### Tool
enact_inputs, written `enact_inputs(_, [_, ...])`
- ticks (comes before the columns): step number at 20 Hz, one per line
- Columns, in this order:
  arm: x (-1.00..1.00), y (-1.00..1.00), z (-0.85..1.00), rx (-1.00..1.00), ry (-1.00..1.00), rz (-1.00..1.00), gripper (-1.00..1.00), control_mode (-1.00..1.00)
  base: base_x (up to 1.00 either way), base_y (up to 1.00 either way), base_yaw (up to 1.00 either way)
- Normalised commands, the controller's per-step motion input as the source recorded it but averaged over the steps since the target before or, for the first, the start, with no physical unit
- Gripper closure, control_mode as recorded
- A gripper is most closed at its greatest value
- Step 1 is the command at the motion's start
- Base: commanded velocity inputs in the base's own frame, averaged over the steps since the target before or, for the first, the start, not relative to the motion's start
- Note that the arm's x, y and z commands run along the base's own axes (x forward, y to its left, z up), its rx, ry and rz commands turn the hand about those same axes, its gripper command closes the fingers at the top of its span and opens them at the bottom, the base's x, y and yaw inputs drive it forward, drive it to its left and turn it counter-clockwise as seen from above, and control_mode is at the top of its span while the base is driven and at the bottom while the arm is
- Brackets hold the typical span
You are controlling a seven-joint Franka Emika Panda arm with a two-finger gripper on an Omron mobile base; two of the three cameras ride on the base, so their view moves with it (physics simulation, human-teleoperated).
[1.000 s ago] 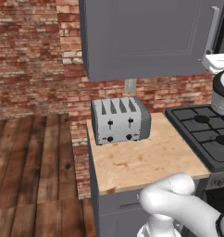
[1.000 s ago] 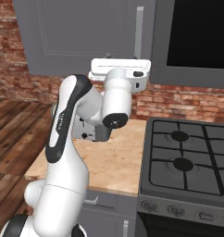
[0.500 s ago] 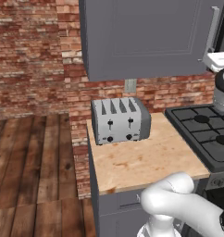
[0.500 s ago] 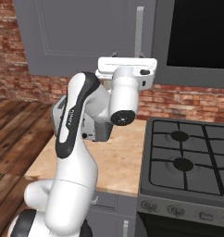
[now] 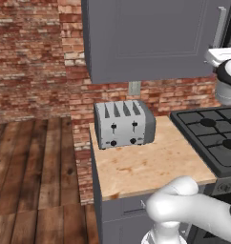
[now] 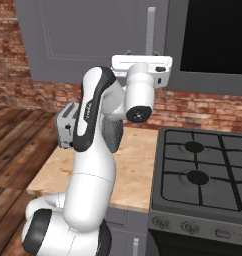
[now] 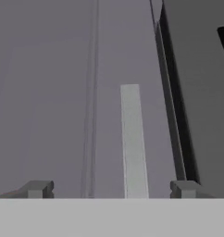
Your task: The dining table condiment station is running low on mayonnaise. Refill the condiment station by opening the cabinet and taking the mayonnaise from the cabinet and placing it on the dining table.
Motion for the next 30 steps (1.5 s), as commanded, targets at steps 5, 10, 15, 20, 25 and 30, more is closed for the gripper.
enact_inputs(5, [0.50,0.00,0.00,0.00,0.00,0.00,-1.00,-1.00,0.00,0.00,0.00])
enact_inputs(10, [0.31,-0.03,0.00,0.00,0.00,0.00,-1.00,-1.00,0.00,0.00,0.00])
enact_inputs(15, [0.18,-0.12,0.00,0.00,0.00,0.00,-1.00,-1.00,0.00,0.00,0.00])
enact_inputs(20, [0.17,-0.18,0.00,0.00,0.00,0.00,-1.00,-1.00,0.00,0.00,0.00])
enact_inputs(25, [0.09,-0.20,0.00,0.00,0.00,0.00,-1.00,-1.00,0.00,0.00,0.00])
enact_inputs(30, [0.03,-0.24,0.02,0.00,0.00,0.01,-1.00,-1.00,0.00,0.00,0.00])
